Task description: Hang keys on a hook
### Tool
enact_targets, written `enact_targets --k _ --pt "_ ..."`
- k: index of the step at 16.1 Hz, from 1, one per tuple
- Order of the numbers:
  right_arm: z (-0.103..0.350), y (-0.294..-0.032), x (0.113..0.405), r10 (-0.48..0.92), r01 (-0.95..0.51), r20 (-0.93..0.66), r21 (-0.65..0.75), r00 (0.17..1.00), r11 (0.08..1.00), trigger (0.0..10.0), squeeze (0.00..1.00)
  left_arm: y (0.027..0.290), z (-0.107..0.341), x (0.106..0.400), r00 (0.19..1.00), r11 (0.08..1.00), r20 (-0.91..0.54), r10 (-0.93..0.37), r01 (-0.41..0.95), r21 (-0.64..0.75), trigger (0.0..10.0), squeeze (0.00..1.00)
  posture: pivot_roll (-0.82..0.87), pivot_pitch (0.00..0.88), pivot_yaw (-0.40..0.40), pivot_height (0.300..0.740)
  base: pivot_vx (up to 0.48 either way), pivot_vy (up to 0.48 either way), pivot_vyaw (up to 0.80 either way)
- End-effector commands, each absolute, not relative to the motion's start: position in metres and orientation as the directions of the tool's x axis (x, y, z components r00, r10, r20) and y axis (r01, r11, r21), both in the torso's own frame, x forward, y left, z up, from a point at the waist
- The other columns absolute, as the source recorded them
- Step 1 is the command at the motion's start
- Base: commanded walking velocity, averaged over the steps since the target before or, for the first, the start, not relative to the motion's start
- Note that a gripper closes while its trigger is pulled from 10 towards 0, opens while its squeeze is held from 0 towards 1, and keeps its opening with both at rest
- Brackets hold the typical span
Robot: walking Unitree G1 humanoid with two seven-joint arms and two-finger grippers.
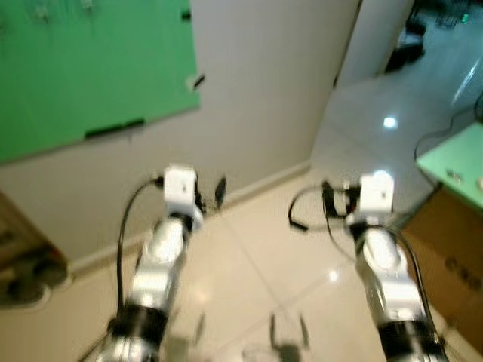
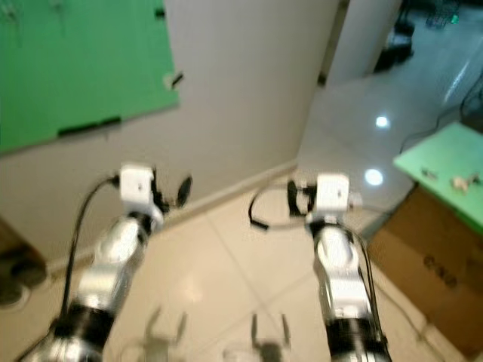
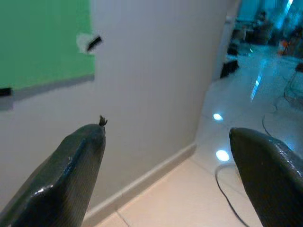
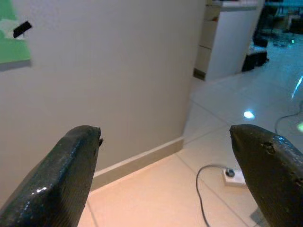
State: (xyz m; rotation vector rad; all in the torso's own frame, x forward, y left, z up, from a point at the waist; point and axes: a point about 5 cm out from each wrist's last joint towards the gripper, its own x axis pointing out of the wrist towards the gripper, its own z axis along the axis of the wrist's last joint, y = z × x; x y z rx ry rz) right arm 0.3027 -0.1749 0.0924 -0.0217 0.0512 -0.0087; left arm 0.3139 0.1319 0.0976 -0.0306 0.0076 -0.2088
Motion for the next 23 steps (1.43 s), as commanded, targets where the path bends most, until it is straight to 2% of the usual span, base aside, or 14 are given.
enact_targets --k 1,4,8,11,23 --pt "0.092 -0.172 0.301 -0.012 0.011 -0.043 -0.022 0.999 1.000 10.0 0.00 0.139 0.092 0.312 0.983 0.983 -0.023 -0.180 0.179 -0.050 10.0 0.00 -0.03 0.000 -0.020 0.740 0.000 0.000 -0.65" --pt "0.091 -0.176 0.300 -0.015 0.013 -0.040 -0.034 0.999 0.999 10.0 0.00 0.146 0.089 0.314 0.989 0.984 -0.032 -0.146 0.142 -0.110 10.0 0.00 -0.04 0.000 -0.020 0.740 0.000 0.000 -0.66" --pt "0.090 -0.178 0.301 -0.024 0.022 -0.043 -0.054 0.999 0.998 10.0 0.00 0.147 0.090 0.317 0.987 0.985 -0.025 -0.162 0.160 -0.062 10.0 0.00 -0.04 0.000 -0.022 0.740 0.000 0.000 -0.68" --pt "0.089 -0.178 0.301 -0.027 0.025 -0.044 -0.047 0.999 0.999 10.0 0.00 0.144 0.090 0.316 0.984 0.981 -0.013 -0.176 0.175 -0.080 10.0 0.00 -0.04 0.000 -0.020 0.740 0.000 0.000 -0.71" --pt "0.085 -0.179 0.296 -0.030 0.028 -0.037 -0.048 0.999 0.998 10.0 0.00 0.140 0.087 0.310 0.980 0.978 -0.006 -0.199 0.198 -0.057 10.0 0.00 -0.05 0.000 -0.020 0.740 0.480 0.000 -0.06"
